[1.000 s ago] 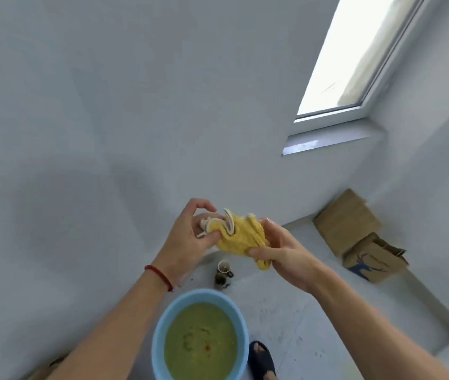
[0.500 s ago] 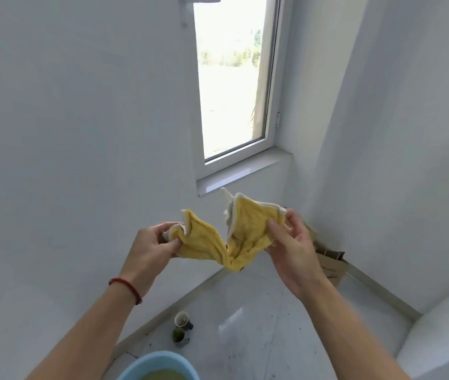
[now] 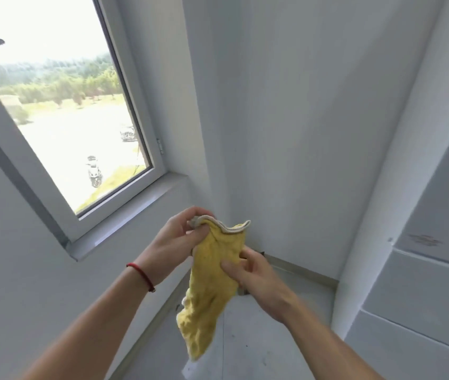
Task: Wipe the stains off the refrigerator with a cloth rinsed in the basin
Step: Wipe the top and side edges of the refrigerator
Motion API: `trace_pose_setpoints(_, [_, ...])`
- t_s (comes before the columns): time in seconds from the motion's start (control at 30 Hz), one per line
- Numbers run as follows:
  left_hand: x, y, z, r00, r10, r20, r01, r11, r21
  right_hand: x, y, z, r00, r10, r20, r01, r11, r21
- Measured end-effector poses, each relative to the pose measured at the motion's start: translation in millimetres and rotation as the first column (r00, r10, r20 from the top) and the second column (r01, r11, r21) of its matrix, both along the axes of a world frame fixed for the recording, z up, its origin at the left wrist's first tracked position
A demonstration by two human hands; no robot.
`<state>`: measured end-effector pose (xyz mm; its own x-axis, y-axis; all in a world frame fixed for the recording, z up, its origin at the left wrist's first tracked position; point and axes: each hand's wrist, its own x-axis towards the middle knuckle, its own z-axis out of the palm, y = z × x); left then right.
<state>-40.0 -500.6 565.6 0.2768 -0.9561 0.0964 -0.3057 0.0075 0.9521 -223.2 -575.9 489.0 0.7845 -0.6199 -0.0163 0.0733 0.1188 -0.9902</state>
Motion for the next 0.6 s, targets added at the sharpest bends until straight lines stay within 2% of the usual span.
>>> trace_pose_setpoints(0.07, [-1.2,-24.5,-3.6,0.992,0.027,-0.123,-0.031,0.999,-0.026,-11.2,-16.8,2.4,0.991,-0.127,0.047,0.122,0.988,0.094])
trace_pose_setpoints(0.1, [-3.3,-38.5,-10.5,0.971,0.063,-0.230,-0.068,0.998,-0.010,-12.5,-27.6,3.3,0.978,-0.203,0.039,0.196,0.970,0.143])
trace_pose_setpoints(0.17, [-10.3,-63.8,-33.4,0.860,0.165,-0.483,-0.106,0.984,0.146,-9.1,-48.7,3.8,0.943,-0.329,-0.051,0.332,0.935,0.123])
trace_pose_setpoints(0.23, [-23.9,-87.0,-62.4,0.702,0.176,-0.691,0.094,0.938,0.334,-7.2,-72.6,-1.3,0.898,-0.423,-0.120,0.434,0.896,0.094])
trace_pose_setpoints(0.3, [-35.8,-107.1,-86.6,0.564,0.129,-0.815,0.278,0.901,0.335,-13.6,-96.5,-0.7,0.888,-0.454,-0.074,0.460,0.875,0.153])
trace_pose_setpoints(0.37, [-43.3,-131.2,-95.6,0.580,-0.074,-0.811,0.451,0.859,0.244,-26.5,-120.9,1.4,0.907,-0.420,-0.017,0.413,0.883,0.221])
trace_pose_setpoints(0.4, [-44.8,-145.2,-97.7,0.604,-0.185,-0.775,0.487,0.856,0.175,-34.9,-127.7,6.0,0.925,-0.378,-0.032,0.376,0.900,0.221])
trace_pose_setpoints(0.47, [-43.6,-172.6,-94.3,0.643,-0.218,-0.734,0.429,0.897,0.109,-48.1,-138.4,9.2,0.921,-0.351,-0.171,0.374,0.918,0.130])
trace_pose_setpoints(0.53, [-37.8,-200.5,-79.1,0.715,-0.253,-0.651,0.372,0.927,0.048,-52.1,-149.5,11.2,0.841,-0.429,-0.331,0.462,0.887,0.024])
trace_pose_setpoints(0.6, [-31.5,-234.1,-71.2,0.819,-0.354,-0.453,0.414,0.910,0.038,-51.6,-163.2,11.7,0.718,-0.542,-0.436,0.576,0.815,-0.065])
